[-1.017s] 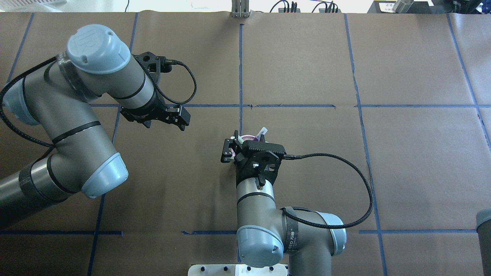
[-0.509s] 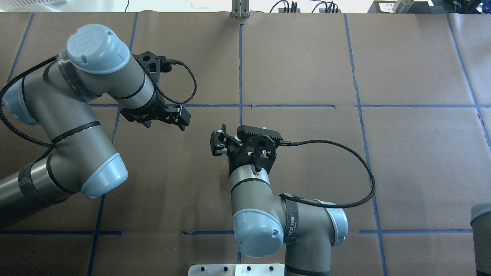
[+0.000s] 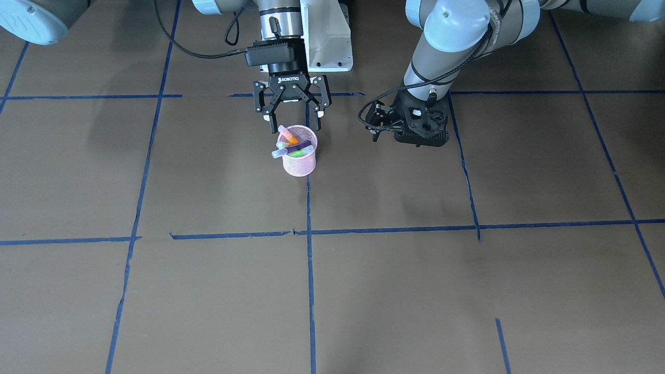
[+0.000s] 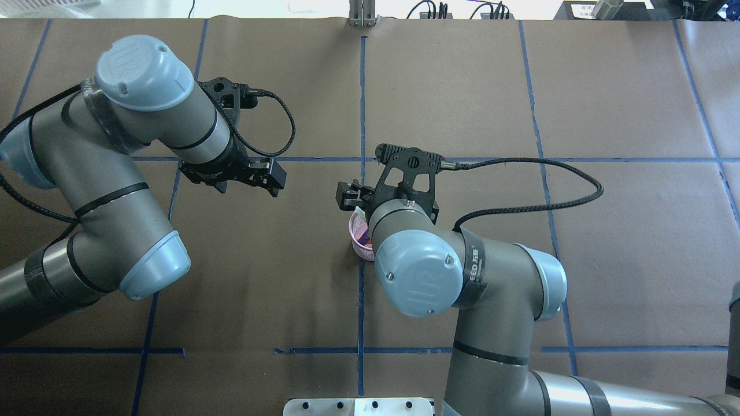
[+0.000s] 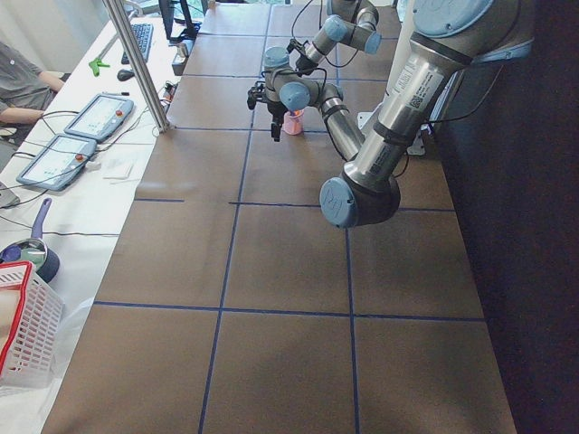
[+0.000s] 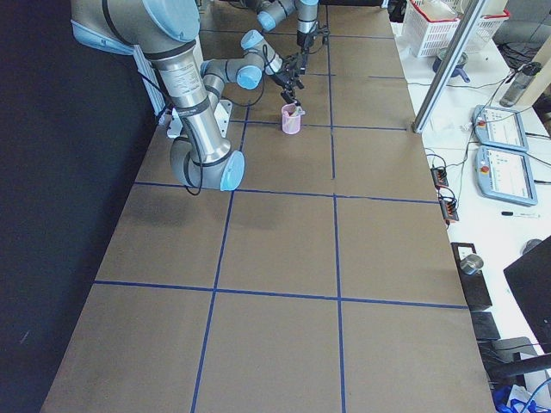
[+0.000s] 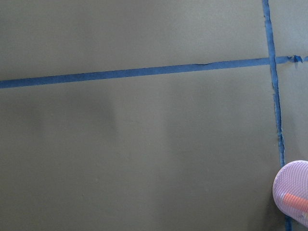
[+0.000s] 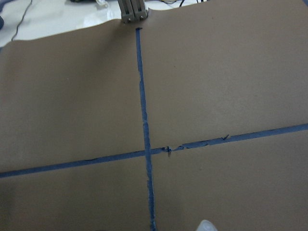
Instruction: Collect pens into pen holder
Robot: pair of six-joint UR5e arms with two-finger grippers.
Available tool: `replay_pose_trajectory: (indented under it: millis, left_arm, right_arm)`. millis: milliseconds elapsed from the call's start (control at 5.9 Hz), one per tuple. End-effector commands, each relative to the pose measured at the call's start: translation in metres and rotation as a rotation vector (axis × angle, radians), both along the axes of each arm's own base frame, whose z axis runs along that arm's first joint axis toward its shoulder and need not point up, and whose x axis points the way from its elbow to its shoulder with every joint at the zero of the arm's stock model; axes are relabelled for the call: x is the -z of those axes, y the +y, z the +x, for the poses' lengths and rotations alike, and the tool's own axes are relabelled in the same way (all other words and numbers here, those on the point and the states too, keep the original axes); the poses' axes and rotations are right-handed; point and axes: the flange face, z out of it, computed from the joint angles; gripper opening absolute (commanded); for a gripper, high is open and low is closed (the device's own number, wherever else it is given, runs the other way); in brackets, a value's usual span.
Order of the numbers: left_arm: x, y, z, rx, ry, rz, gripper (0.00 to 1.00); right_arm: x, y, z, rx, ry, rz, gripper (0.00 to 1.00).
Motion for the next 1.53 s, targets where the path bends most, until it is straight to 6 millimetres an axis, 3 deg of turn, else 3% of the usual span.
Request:
replay_pose_trajectory:
  millis: [0,170,509,678,848,1017,1187,1357]
  left_arm:
    - [-0.005,-0.007,-0.011,0.013,-0.009,-0.003,1.00]
    - [-0.009,-0.017,-0.025,0.038,-0.016,-0.009,1.00]
    - [-0.051,-0.027,-0.072,-0.014,-0.065,0.079,1.00]
    - [-0.086,-0.036,-0.113,-0.057,-0.070,0.078,1.00]
    - [-0.133,-0.046,-0.171,-0.114,-0.084,0.115,1.00]
    - [-0.171,-0.046,-0.208,-0.146,-0.120,0.143,1.00]
    - [-0.209,-0.044,-0.250,-0.185,-0.157,0.178,1.00]
    - [-0.243,-0.046,-0.309,-0.186,-0.176,0.199,1.00]
  right_arm:
    - [-0.017,-0.039,0.034,0.228,0.066,-0.085,1.00]
    - [-0.025,-0.062,0.060,0.341,0.078,-0.119,1.00]
    - [-0.079,-0.113,0.137,0.502,0.097,-0.136,1.00]
    - [-0.107,-0.136,0.181,0.573,0.139,-0.075,1.00]
    - [-0.147,-0.154,0.231,0.632,0.173,-0.041,1.00]
    - [-0.186,-0.168,0.284,0.677,0.201,-0.009,1.00]
    - [-0.233,-0.170,0.337,0.707,0.255,0.012,1.00]
    - [-0.282,-0.165,0.386,0.756,0.284,0.029,1.00]
